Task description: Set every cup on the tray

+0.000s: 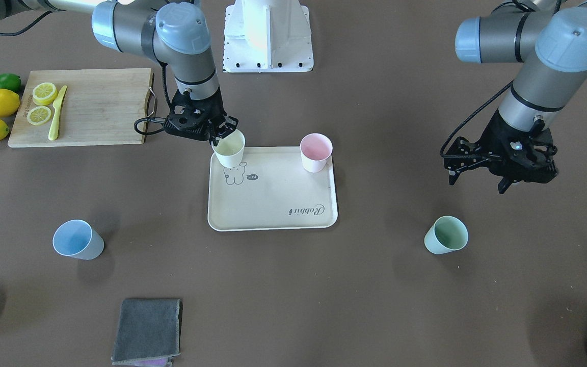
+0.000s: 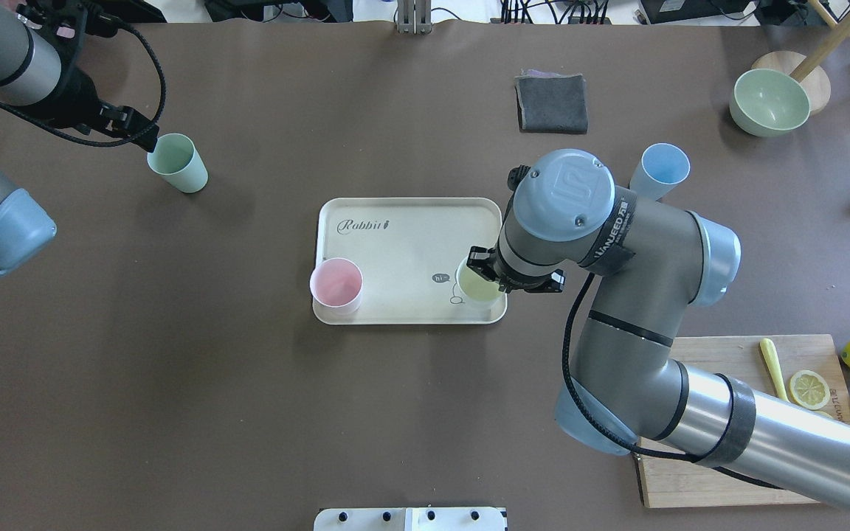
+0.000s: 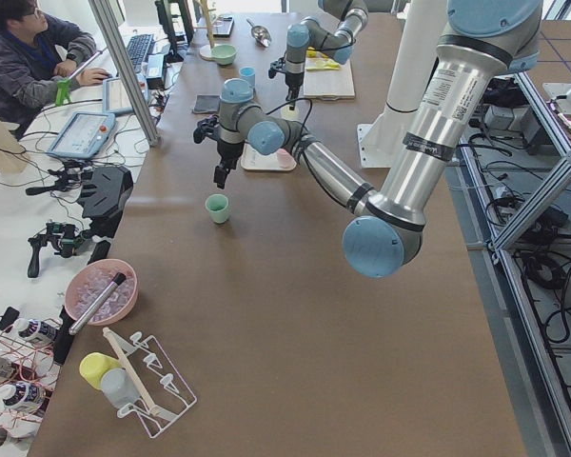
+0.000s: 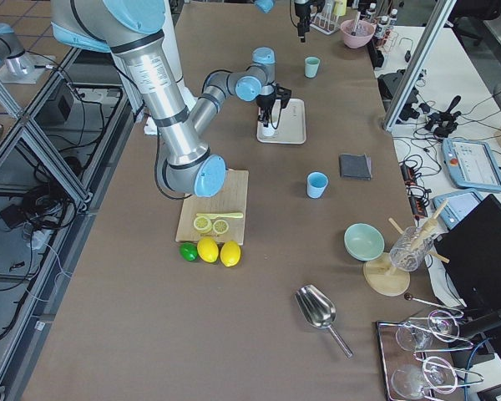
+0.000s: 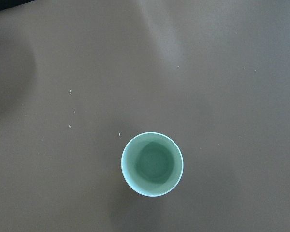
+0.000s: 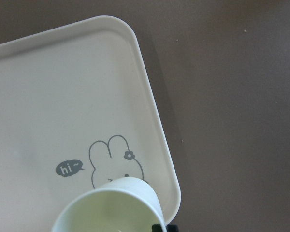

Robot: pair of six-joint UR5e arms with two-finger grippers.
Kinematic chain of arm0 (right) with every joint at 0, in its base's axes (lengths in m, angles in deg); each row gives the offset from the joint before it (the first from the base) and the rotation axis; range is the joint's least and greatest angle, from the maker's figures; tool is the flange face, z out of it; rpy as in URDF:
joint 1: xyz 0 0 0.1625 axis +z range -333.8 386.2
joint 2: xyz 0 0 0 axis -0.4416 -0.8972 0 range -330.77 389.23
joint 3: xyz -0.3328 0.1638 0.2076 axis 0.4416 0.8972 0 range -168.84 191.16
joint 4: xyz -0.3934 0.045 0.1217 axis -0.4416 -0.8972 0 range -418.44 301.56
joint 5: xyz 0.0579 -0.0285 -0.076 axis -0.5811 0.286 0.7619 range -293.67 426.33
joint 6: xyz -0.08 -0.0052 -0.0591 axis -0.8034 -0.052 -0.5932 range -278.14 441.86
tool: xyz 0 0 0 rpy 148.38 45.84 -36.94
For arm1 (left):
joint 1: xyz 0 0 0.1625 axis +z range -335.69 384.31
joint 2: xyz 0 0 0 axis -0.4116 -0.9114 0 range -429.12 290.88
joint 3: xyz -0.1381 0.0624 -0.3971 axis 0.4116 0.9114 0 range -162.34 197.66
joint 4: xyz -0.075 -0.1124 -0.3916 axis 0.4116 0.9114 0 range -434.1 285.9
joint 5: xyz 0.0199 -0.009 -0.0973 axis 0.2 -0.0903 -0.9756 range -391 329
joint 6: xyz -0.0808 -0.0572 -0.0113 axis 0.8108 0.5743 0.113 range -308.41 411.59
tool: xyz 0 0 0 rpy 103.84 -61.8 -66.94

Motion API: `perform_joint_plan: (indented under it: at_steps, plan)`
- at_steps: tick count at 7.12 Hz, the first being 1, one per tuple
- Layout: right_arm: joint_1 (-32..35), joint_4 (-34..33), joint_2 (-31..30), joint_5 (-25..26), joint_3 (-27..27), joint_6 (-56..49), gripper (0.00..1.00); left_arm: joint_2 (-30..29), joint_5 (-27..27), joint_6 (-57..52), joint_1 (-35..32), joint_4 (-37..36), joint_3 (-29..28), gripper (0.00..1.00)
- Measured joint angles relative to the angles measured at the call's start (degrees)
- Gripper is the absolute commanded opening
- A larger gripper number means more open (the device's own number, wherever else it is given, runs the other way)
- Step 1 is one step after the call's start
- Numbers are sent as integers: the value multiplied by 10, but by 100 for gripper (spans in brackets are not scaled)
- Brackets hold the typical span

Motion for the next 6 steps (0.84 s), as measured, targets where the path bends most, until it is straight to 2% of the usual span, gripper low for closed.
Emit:
perform_joint_plan:
  at_steps: [1, 2, 4, 6]
  plan:
    - [-2, 1, 0, 1, 2, -2, 77, 0, 0, 0, 0, 0, -1, 98]
    - [-1, 1, 2, 3, 3, -5, 100, 0, 0, 0, 0, 1, -1, 98]
    - [18, 2, 6, 3, -5, -15, 100, 0, 0, -1, -1, 0, -3, 98]
    - [87, -3, 7, -47, -27, -57, 100, 0, -7, -24, -18, -3, -13, 98]
